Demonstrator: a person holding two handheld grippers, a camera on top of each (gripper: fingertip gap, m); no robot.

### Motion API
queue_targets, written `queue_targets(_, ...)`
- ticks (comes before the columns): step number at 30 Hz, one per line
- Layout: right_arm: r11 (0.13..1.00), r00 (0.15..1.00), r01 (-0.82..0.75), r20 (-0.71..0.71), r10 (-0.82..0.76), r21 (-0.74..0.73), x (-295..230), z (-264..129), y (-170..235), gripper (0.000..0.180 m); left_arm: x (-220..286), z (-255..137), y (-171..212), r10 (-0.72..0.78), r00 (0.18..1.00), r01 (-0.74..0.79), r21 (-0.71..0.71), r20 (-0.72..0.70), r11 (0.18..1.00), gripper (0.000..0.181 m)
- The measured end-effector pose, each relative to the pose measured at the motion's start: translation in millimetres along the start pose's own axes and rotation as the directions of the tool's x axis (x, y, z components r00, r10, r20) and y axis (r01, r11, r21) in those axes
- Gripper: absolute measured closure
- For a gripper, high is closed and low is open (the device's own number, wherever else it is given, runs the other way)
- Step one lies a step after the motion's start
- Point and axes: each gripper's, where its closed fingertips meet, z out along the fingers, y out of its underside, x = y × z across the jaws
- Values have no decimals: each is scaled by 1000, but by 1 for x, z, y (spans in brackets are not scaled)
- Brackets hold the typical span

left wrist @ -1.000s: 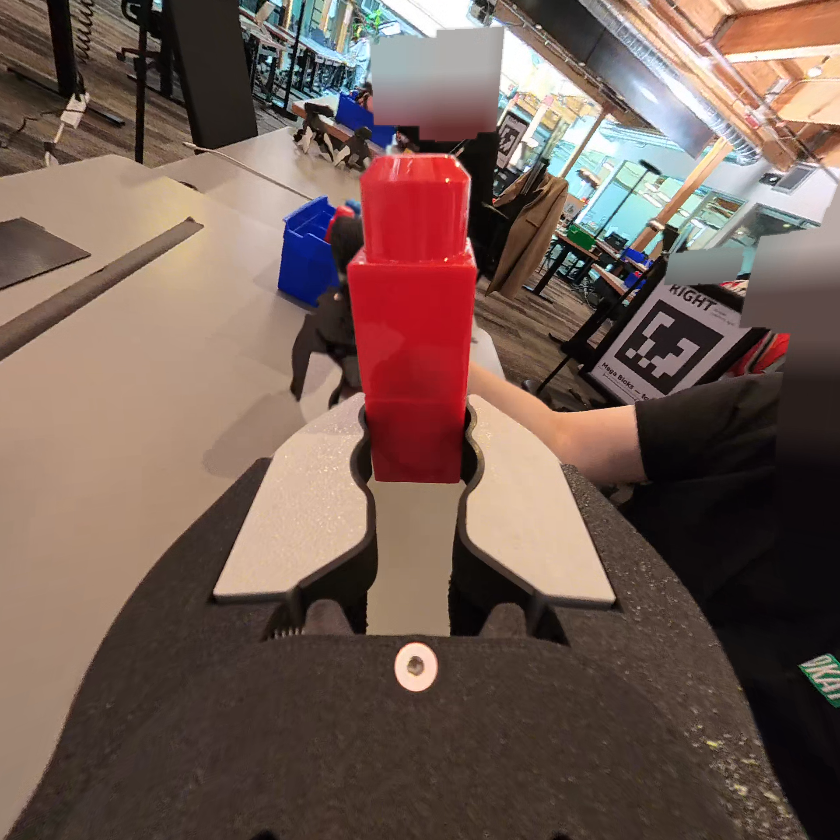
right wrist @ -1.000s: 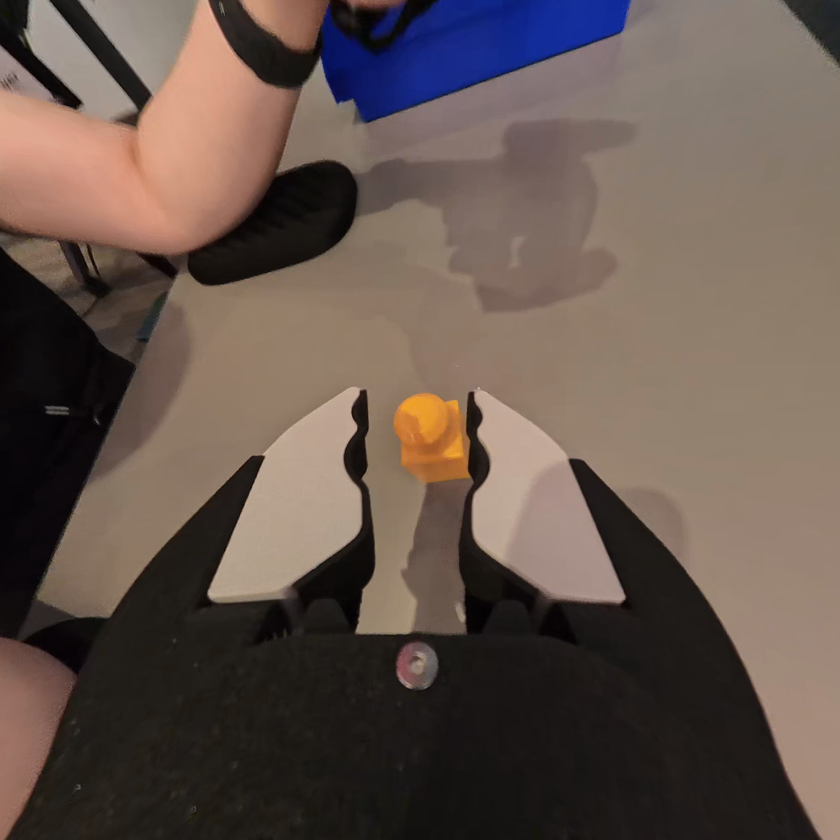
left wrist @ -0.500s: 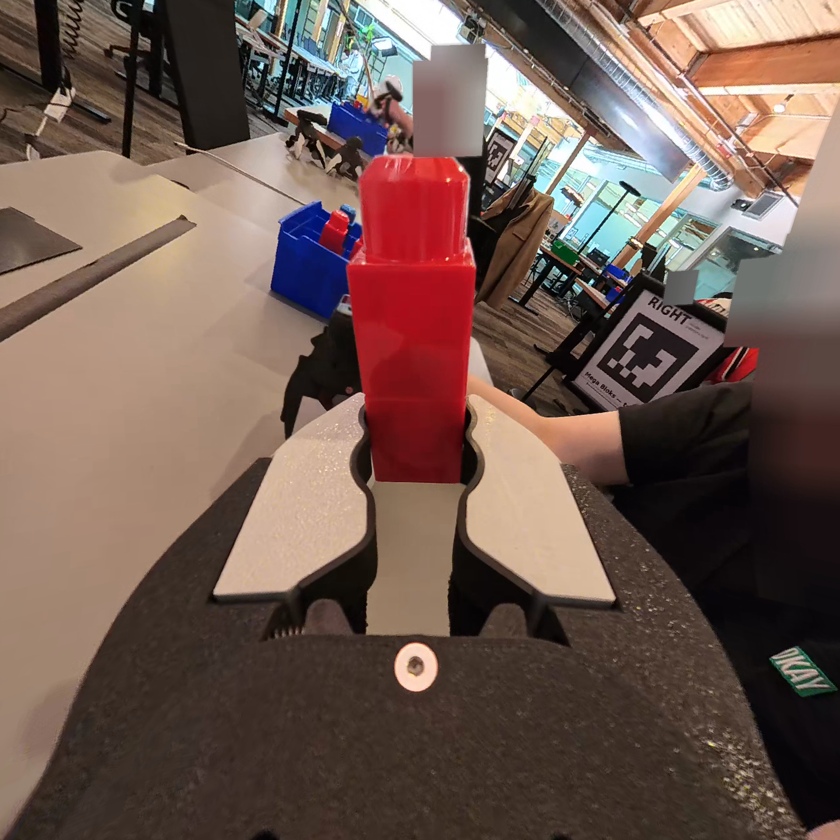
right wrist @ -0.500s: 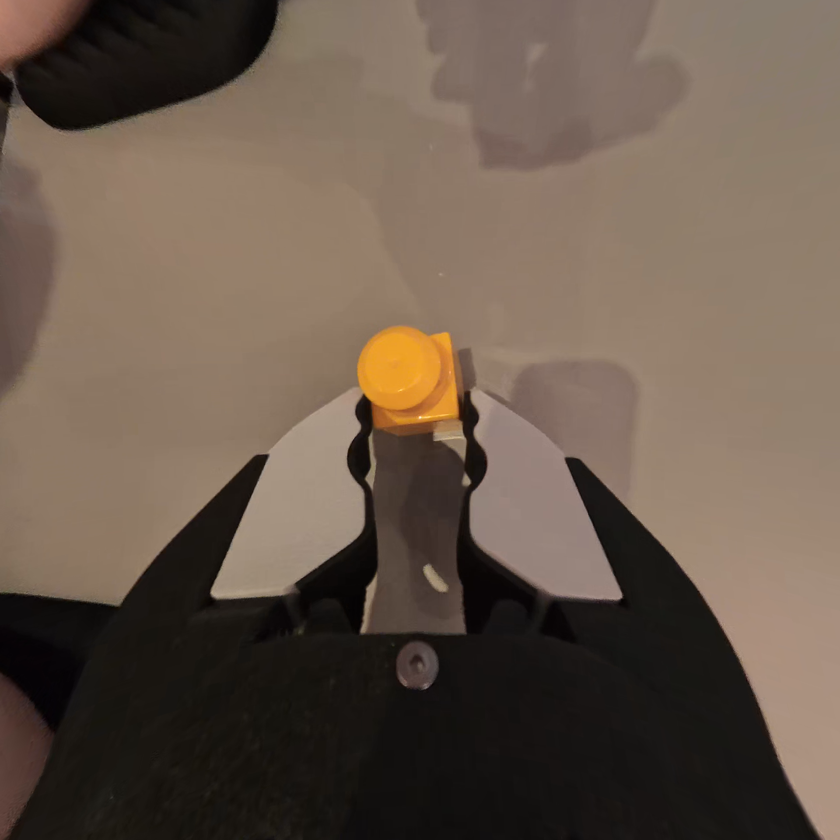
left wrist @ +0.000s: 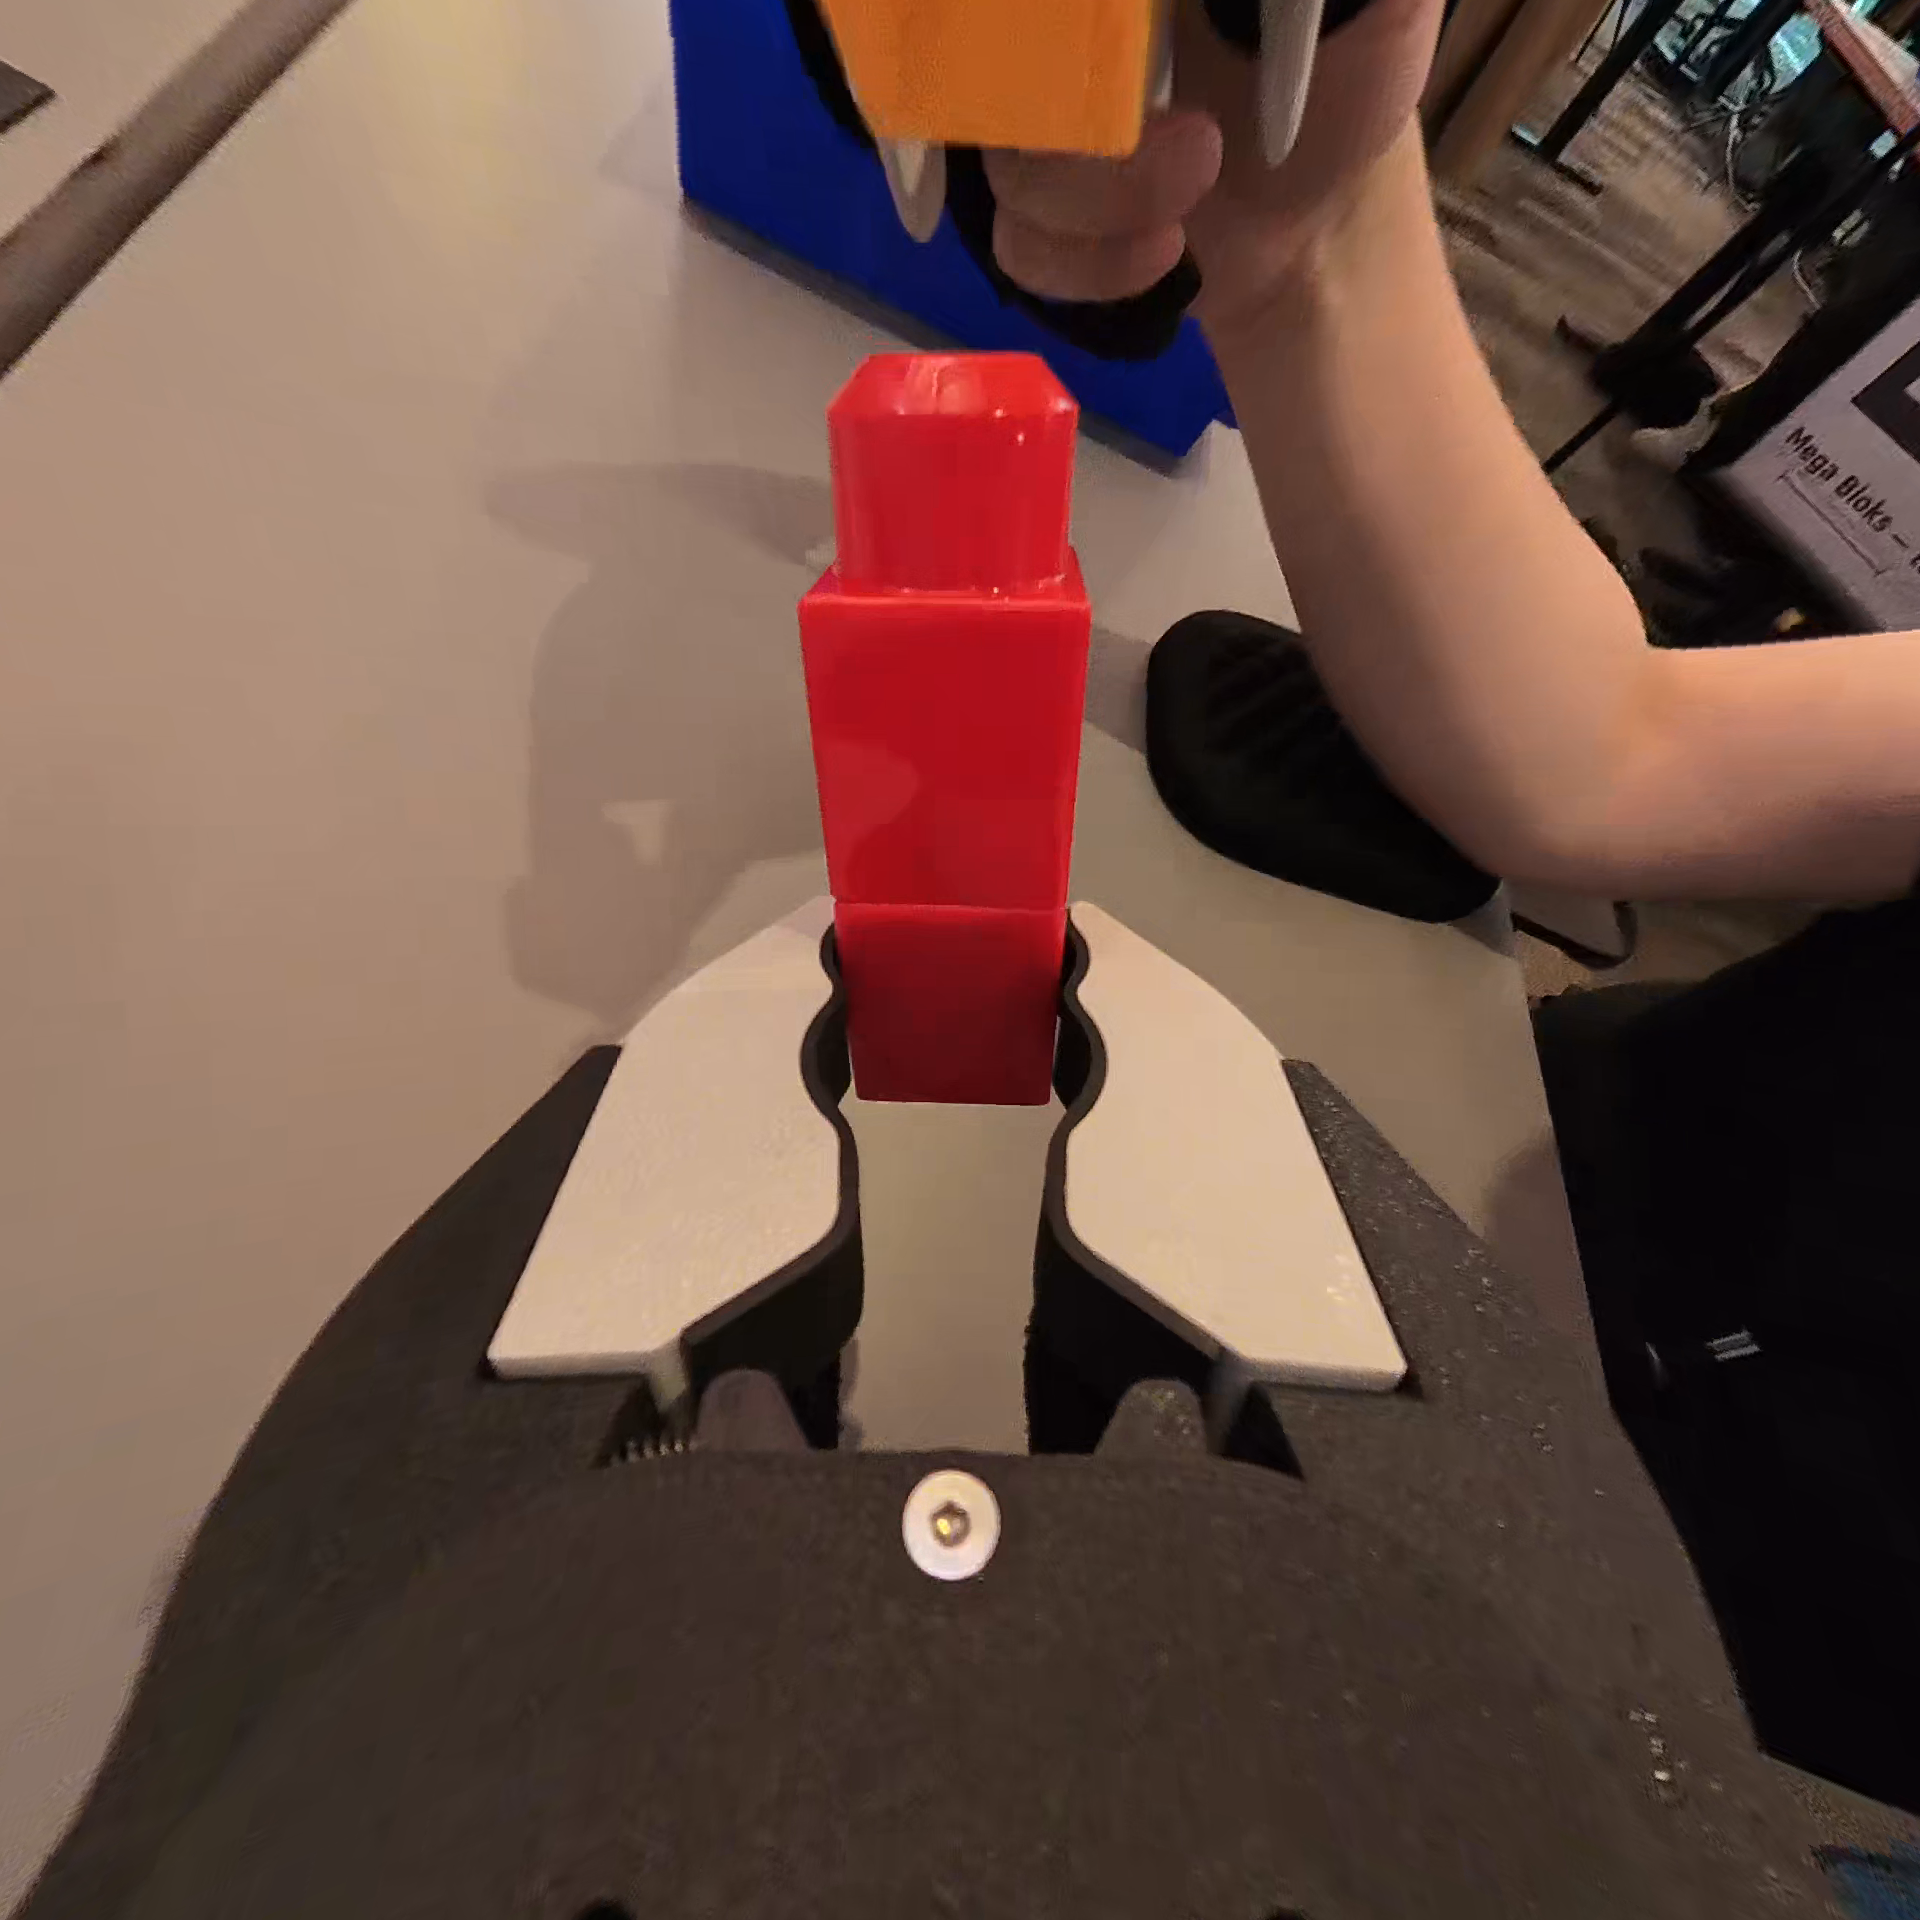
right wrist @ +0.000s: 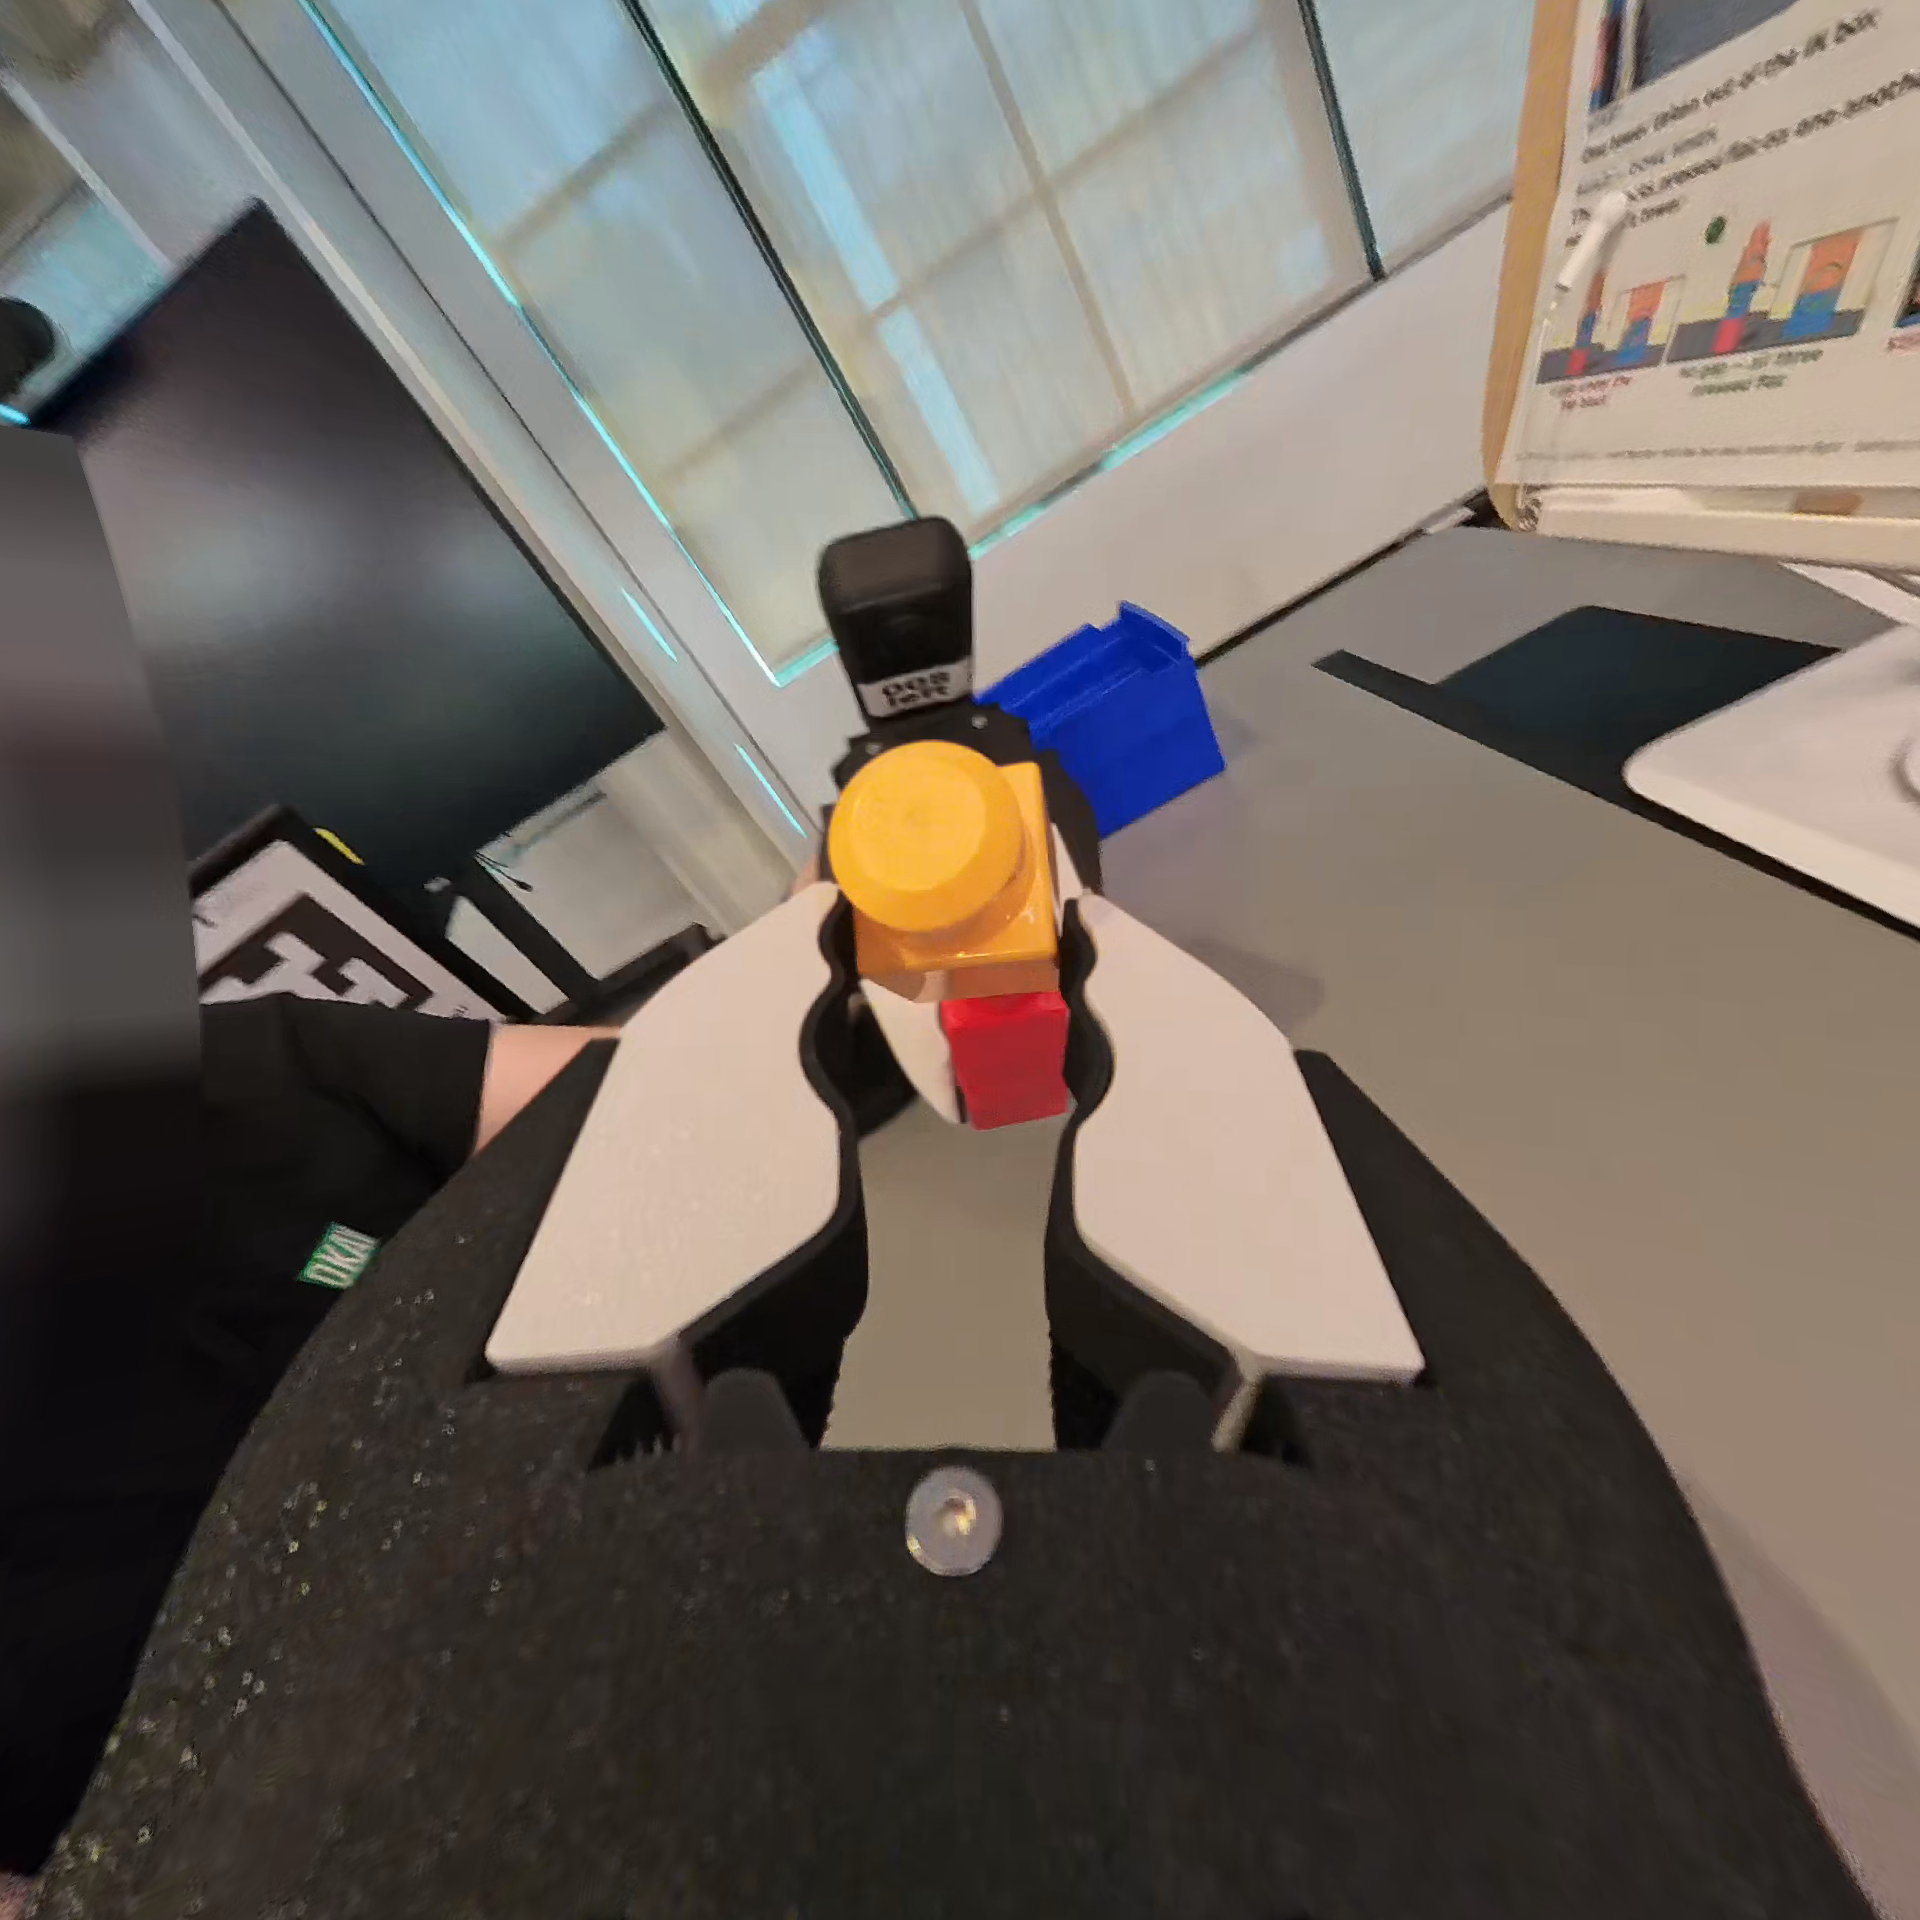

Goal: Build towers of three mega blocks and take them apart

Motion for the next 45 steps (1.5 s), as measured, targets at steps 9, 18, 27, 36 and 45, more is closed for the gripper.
queue_targets(9,952,999,37,32,-29,-305,-9,13,49,143,20,19,12,28,996,-37,-105,-83,994,145)
queue_targets(18,919,999,-7,44,26,-394,-6,15,68,143,16,36,31,69,997,-78,-226,-45,971,146)
queue_targets(27,882,1000,11,9,-8,-471,-5,12,80,143,22,35,36,27,996,-49,-253,-90,966,146)
queue_targets(36,824,999,35,-5,-46,-566,-6,10,97,143,26,38,47,30,994,-63,-322,-107,945,146)
queue_targets(45,934,996,72,-17,-83,-349,-2,22,57,144,22,33,14,-30,995,17,-129,-98,991,145)
